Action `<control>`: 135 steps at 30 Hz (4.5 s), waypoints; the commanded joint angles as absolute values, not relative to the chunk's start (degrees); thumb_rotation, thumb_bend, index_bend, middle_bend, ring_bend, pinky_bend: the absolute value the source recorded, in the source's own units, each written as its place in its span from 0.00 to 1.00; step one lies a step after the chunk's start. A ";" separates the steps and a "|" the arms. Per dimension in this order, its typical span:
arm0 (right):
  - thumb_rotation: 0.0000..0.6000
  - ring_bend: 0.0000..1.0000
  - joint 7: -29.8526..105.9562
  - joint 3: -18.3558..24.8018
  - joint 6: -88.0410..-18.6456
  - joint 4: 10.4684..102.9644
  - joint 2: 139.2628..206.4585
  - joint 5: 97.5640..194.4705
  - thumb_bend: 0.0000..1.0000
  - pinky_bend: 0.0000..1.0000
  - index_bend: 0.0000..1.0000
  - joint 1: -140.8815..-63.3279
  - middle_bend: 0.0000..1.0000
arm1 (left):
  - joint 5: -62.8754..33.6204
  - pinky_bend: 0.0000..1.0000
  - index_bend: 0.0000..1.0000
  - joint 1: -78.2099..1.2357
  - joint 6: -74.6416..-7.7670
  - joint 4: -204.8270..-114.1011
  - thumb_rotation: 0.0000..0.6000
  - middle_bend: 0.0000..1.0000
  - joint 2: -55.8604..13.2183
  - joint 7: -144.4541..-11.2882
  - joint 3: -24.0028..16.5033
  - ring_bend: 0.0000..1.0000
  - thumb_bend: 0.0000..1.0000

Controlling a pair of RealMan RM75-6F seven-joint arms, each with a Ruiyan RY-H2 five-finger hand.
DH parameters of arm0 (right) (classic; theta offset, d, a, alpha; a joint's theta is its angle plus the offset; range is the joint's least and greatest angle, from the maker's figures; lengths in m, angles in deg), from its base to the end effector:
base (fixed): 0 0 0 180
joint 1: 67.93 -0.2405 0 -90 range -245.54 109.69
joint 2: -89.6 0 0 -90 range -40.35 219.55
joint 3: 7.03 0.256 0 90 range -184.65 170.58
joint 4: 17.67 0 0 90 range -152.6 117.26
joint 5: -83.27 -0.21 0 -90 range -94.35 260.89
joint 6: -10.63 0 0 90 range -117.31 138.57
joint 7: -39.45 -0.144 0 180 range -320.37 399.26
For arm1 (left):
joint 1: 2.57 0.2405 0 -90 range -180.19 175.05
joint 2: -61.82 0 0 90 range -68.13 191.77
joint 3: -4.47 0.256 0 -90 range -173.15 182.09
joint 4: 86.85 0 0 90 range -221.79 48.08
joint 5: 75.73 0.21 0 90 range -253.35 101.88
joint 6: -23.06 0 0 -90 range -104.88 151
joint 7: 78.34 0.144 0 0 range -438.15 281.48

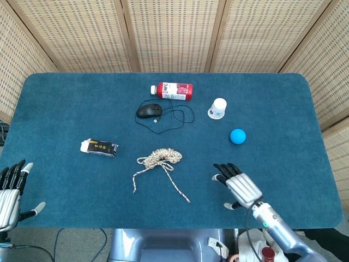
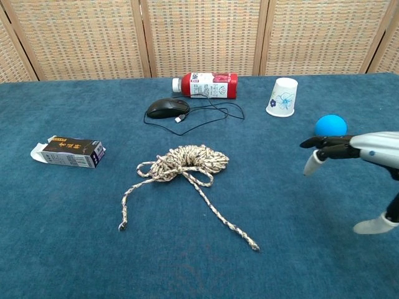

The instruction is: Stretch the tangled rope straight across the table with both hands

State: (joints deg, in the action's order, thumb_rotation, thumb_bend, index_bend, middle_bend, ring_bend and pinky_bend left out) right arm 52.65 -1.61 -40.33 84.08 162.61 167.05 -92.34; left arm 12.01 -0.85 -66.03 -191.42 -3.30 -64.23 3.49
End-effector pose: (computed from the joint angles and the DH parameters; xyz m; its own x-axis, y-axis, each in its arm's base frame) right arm -0.1985 -0.2424 0.0283 0.4543 -0.4071 0.7924 -0.8596 -0.4339 0.2699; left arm -0.2791 0.1391 0.1426 0.4123 0.0203 0.9108 0.9088 0.0615 -0.4128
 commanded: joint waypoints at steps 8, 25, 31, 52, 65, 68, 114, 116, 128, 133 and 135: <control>1.00 0.00 73.98 1.63 -35.56 87.24 173.73 140.00 0.00 0.00 0.28 -103.44 0.00 | 9.50 0.00 0.00 -1.78 -64.41 -191.65 1.00 0.00 -3.80 -63.25 2.80 0.00 0.14; 1.00 0.00 87.70 3.37 -49.02 86.95 185.73 115.69 0.01 0.00 0.33 -114.03 0.00 | 7.50 0.00 0.00 -2.25 -63.92 -191.75 1.00 0.00 -2.64 -65.80 2.18 0.00 0.15; 1.00 0.00 87.68 3.41 -50.20 85.17 188.22 114.96 0.01 0.00 0.34 -115.51 0.00 | 7.08 0.00 0.00 -2.65 -63.24 -191.73 1.00 0.00 -2.50 -65.92 2.18 0.00 0.15; 1.00 0.00 86.61 1.64 -54.06 75.39 192.94 118.74 0.29 0.00 0.48 -116.92 0.00 | 5.89 0.00 0.00 -3.12 -62.94 -191.69 1.00 0.00 -2.49 -66.03 2.12 0.00 0.14; 1.00 0.00 86.97 -0.06 -53.83 74.44 191.49 120.68 0.36 0.00 0.50 -116.40 0.00 | 6.22 0.00 0.00 -3.17 -63.18 -191.67 1.00 0.00 -2.81 -65.43 2.48 0.00 0.14; 1.00 0.00 86.94 -0.22 -53.69 74.22 191.65 121.02 0.40 0.00 0.53 -116.40 0.00 | 6.19 0.00 0.00 -3.18 -63.24 -191.62 1.00 0.00 -2.83 -65.49 2.48 0.00 0.14; 1.00 0.00 83.99 -1.75 -53.25 72.41 190.42 130.45 0.52 0.00 0.70 -113.95 0.00 | 7.19 0.00 0.00 -5.51 -61.52 -190.56 1.00 0.00 -4.45 -63.78 2.22 0.00 0.15; 1.00 0.00 84.06 -1.65 -53.24 72.88 189.92 130.60 0.52 0.00 0.71 -113.88 0.00 | 8.06 0.00 0.00 -6.90 -60.17 -189.72 1.00 0.00 -5.49 -63.23 1.94 0.00 0.14; 1.00 0.00 84.89 -1.50 -53.39 74.18 189.18 130.18 0.52 0.00 0.71 -113.46 0.00 | 13.94 0.00 0.02 -19.84 -45.85 -182.56 1.00 0.00 -11.31 -67.59 -0.09 0.00 0.15; 1.00 0.00 85.53 -1.33 -53.59 74.60 189.15 129.90 0.52 0.00 0.71 -113.50 0.00 | 19.41 0.00 0.14 -24.93 -43.16 -176.93 1.00 0.00 -13.91 -65.14 -0.28 0.00 0.15; 1.00 0.00 85.77 -1.27 -53.64 74.64 189.16 129.85 0.52 0.00 0.72 -113.56 0.00 | 22.48 0.00 0.17 -27.16 -42.13 -174.17 1.00 0.00 -14.65 -64.87 0.11 0.00 0.15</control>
State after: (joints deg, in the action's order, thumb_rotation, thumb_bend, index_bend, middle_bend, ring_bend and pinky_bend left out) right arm 85.74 -1.29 -53.62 74.62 189.15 129.86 -113.54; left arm 19.10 -24.35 -43.82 -177.15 -13.23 -65.73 -0.05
